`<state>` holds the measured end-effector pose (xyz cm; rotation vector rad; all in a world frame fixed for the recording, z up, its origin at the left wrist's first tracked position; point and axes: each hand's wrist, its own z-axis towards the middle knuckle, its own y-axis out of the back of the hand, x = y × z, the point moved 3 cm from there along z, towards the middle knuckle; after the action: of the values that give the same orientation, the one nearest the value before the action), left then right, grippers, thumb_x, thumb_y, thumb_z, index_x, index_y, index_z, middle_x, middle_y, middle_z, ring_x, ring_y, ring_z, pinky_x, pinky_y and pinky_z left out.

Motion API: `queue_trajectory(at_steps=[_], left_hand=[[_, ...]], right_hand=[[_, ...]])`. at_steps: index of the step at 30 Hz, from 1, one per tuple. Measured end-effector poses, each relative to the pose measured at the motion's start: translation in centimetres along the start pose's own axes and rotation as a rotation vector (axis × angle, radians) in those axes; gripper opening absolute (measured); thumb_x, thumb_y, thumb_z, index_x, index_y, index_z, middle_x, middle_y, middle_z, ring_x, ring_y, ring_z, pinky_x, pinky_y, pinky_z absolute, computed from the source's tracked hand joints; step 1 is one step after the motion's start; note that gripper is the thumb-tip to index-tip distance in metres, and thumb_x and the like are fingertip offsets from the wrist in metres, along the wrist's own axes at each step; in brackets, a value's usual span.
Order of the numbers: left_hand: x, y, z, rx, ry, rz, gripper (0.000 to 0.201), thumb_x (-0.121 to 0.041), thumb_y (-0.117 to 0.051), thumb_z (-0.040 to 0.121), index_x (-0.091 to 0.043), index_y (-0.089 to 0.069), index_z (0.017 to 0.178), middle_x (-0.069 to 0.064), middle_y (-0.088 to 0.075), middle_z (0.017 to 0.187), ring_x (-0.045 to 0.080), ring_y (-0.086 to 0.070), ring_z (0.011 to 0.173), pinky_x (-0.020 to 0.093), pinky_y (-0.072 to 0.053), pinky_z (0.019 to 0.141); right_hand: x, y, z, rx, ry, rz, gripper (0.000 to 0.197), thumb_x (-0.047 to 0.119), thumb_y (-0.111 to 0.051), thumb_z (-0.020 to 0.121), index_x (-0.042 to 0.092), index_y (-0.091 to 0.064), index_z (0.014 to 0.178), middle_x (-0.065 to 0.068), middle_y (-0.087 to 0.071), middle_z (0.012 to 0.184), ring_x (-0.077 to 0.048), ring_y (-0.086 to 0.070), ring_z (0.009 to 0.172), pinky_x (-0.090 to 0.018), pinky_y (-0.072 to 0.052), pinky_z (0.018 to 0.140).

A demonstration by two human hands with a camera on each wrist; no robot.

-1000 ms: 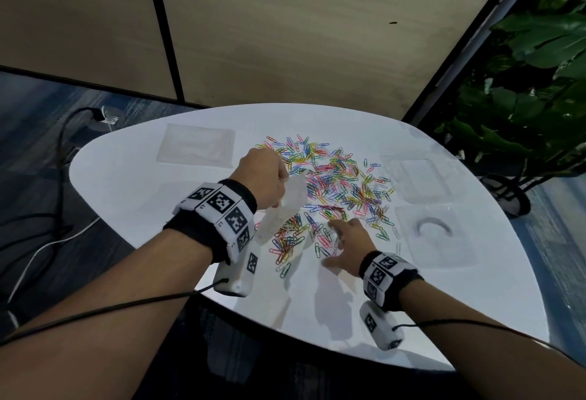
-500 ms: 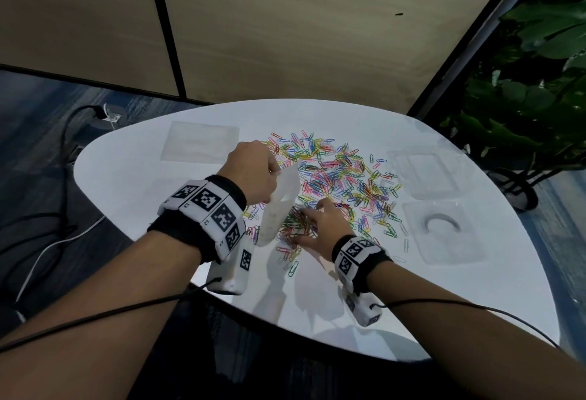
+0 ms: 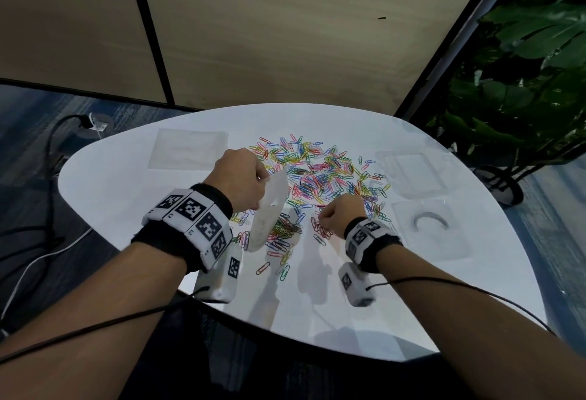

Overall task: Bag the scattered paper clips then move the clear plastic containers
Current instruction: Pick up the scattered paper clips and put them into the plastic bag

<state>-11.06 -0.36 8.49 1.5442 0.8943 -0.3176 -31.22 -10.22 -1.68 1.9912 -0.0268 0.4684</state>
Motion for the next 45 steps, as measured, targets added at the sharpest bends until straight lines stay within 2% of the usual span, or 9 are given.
queue_trajectory(at_steps=[4, 9, 12, 17, 24, 29, 32, 39, 45], left_hand=[[-0.3, -0.3, 0.1, 0.014, -0.01, 0.029, 0.019, -0.004, -0.059, 0.095, -0.006, -0.077, 0.098, -0.002, -0.065, 0.067, 0.024, -0.076, 0.06, 0.04, -0.065, 0.071], [-0.7, -0.5, 0.2, 0.02, -0.032, 0.024, 0.022, -0.002, -0.057, 0.094, -0.004, -0.078, 0.094, -0.004, -0.066, 0.06, 0.022, -0.075, 0.057, 0.037, -0.065, 0.068], [-0.7, -0.6, 0.1, 0.015, -0.028, -0.014, 0.02, -0.005, -0.058, 0.096, -0.008, -0.078, 0.097, 0.002, -0.069, 0.064, 0.022, -0.076, 0.059, 0.034, -0.065, 0.068], [-0.2, -0.1, 0.0, -0.023, -0.003, -0.084, 0.02, -0.002, -0.059, 0.094, -0.007, -0.078, 0.097, 0.013, -0.076, 0.077, 0.02, -0.076, 0.059, 0.038, -0.065, 0.07], [2.3, 3.2, 0.1, -0.158, -0.014, -0.112, 0.015, -0.008, -0.063, 0.094, -0.008, -0.078, 0.096, 0.012, -0.075, 0.085, 0.021, -0.075, 0.057, 0.036, -0.065, 0.067], [5.8, 5.8, -0.9, -0.217, 0.038, -0.114, 0.015, -0.006, -0.062, 0.093, -0.008, -0.077, 0.093, 0.012, -0.075, 0.079, 0.024, -0.076, 0.061, 0.041, -0.065, 0.07], [7.7, 6.8, -1.6, -0.209, 0.07, -0.062, 0.016, -0.007, -0.062, 0.094, -0.01, -0.078, 0.096, 0.009, -0.076, 0.076, 0.021, -0.076, 0.059, 0.039, -0.065, 0.073], [9.1, 7.0, -1.9, -0.139, 0.107, 0.012, 0.017, -0.006, -0.06, 0.095, -0.011, -0.076, 0.096, 0.007, -0.076, 0.079, 0.019, -0.075, 0.057, 0.033, -0.064, 0.076], [8.2, 5.8, -1.4, -0.073, 0.087, 0.041, 0.021, -0.003, -0.058, 0.093, -0.011, -0.077, 0.092, 0.012, -0.077, 0.08, 0.018, -0.075, 0.056, 0.034, -0.064, 0.075]], right_hand=[[0.7, 3.2, -0.9, 0.053, -0.14, 0.745, 0.011, 0.004, -0.077, 0.075, -0.002, -0.076, 0.084, -0.016, -0.076, 0.088, -0.026, -0.074, 0.088, -0.04, -0.059, 0.085], [6.7, 6.0, -4.0, 0.245, 0.011, 1.464, 0.025, -0.006, -0.067, 0.084, -0.013, -0.065, 0.108, -0.021, -0.072, 0.095, -0.024, -0.073, 0.084, -0.023, -0.06, 0.074], [8.3, 5.2, -4.7, 0.231, 0.058, 1.346, 0.022, -0.007, -0.07, 0.081, -0.011, -0.068, 0.103, -0.021, -0.072, 0.093, -0.027, -0.073, 0.082, -0.027, -0.06, 0.078], [9.7, 4.7, -5.1, -0.067, 0.303, 0.485, 0.015, 0.01, -0.077, 0.077, 0.017, -0.079, 0.091, 0.0, -0.077, 0.088, -0.012, -0.072, 0.082, -0.026, -0.058, 0.081], [10.8, 6.2, -4.0, -0.209, 0.33, 0.545, 0.014, -0.003, -0.066, 0.08, 0.007, -0.076, 0.083, -0.01, -0.075, 0.083, -0.023, -0.073, 0.075, -0.035, -0.062, 0.068], [8.8, -0.6, -1.9, 0.118, 0.349, -0.236, 0.04, 0.028, -0.077, 0.079, 0.02, -0.068, 0.117, -0.002, -0.068, 0.117, -0.019, -0.065, 0.101, -0.035, -0.055, 0.093], [8.5, -3.7, -1.6, 0.185, 0.375, -0.454, 0.048, 0.032, -0.074, 0.081, 0.02, -0.062, 0.126, -0.008, -0.058, 0.124, -0.028, -0.059, 0.111, -0.037, -0.052, 0.09], [8.5, -4.9, 0.0, 0.057, 0.32, -0.413, 0.022, 0.005, -0.057, 0.088, 0.012, -0.077, 0.095, -0.009, -0.073, 0.095, -0.025, -0.068, 0.089, -0.034, -0.058, 0.082], [5.9, -1.4, 1.3, 0.107, -0.014, 0.238, 0.01, 0.012, -0.077, 0.081, 0.006, -0.08, 0.089, -0.009, -0.077, 0.085, -0.022, -0.074, 0.079, -0.033, -0.061, 0.077]])
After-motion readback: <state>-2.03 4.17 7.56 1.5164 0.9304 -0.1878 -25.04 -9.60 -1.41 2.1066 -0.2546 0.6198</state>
